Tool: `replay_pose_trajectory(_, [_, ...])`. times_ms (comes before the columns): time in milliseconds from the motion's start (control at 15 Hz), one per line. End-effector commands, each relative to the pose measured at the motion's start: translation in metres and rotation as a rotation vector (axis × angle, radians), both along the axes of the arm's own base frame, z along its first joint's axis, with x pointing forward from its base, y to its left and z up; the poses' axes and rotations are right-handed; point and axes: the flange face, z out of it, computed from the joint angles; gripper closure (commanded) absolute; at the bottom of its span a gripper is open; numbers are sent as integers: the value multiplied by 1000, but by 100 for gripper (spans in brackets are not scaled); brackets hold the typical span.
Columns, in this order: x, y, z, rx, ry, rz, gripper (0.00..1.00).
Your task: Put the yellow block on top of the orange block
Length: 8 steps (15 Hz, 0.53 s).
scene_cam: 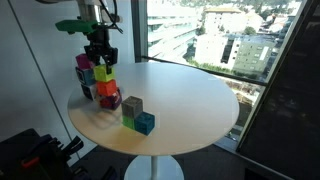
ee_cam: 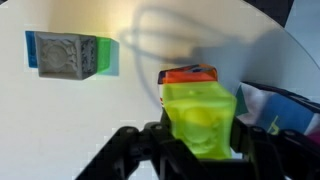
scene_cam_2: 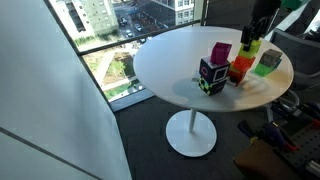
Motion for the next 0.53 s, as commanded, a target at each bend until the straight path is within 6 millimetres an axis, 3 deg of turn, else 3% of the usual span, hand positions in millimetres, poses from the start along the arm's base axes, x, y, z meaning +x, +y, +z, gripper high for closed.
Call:
replay_pose_trajectory(0, [-3, 3, 0, 4, -13, -23, 75])
replay_pose_trajectory(467, [-5, 2, -3, -3, -16, -18, 75])
